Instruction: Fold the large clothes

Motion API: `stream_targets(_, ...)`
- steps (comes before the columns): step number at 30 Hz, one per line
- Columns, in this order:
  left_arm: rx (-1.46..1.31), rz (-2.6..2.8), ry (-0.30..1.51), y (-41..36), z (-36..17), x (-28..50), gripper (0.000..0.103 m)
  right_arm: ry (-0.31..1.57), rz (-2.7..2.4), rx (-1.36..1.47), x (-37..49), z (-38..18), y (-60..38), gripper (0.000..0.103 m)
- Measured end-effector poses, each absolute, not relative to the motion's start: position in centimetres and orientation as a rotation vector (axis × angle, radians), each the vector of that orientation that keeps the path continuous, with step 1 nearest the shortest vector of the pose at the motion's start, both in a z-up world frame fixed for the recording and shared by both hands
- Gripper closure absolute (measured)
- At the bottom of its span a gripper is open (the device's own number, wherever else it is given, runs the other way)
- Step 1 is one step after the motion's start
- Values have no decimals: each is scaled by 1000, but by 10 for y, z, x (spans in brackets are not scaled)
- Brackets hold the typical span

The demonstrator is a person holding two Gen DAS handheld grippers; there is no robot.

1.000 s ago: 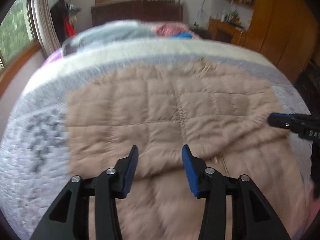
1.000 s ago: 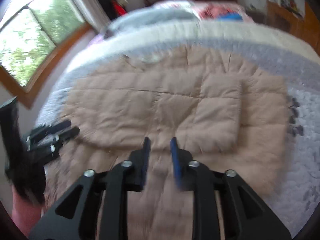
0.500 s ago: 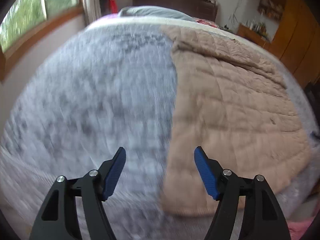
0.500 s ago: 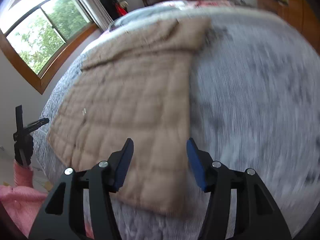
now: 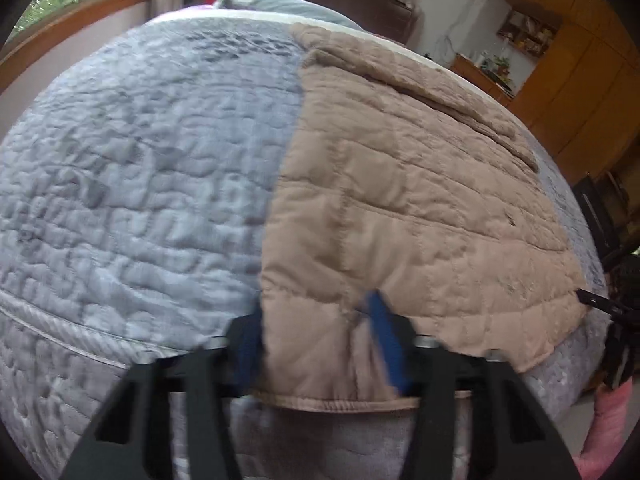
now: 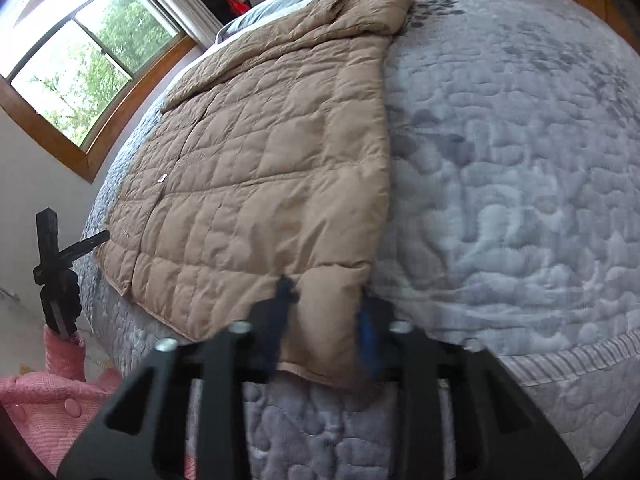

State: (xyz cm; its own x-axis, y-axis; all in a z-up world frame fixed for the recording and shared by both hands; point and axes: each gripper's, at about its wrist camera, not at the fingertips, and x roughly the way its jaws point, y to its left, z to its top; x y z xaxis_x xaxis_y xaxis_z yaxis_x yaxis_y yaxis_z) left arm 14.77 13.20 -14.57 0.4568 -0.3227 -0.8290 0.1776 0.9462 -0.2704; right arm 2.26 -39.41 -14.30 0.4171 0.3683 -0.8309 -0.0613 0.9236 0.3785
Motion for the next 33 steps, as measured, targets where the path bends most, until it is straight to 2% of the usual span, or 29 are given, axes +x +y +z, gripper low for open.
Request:
stream_targets(2, -165, -308, 1049, 133, -145, 147, 83, 1104, 271, 296, 22, -138, -391, 91)
stream_targets(5, -208, -327, 1028, 137, -138, 142, 90, 1065, 274, 279, 15, -123, -390, 93)
stream_targets(10, -194, -342, 989, 141, -117, 117, 91, 1006, 313, 275, -10, -100, -394, 94)
stream_targets(14, -138, -356, 989, 141, -109, 88, 91, 1015, 305, 275, -33, -105, -396, 94)
stream_targets(19, -48, -313, 1044, 135, -139, 79, 90, 1085, 263, 322, -37, -144, -397, 93)
stream_targets(22, -62, -310, 1051, 134, -150, 85, 90, 1070, 272, 376, -33, -147, -404, 94)
stream_targets(27, -101, -362, 992, 138, -122, 87, 91, 985, 308, 396, -37, -119, -410, 94)
stream_targets(33, -131, -433, 842, 134, -54, 108, 91, 850, 350, 312, -15, -46, -406, 94)
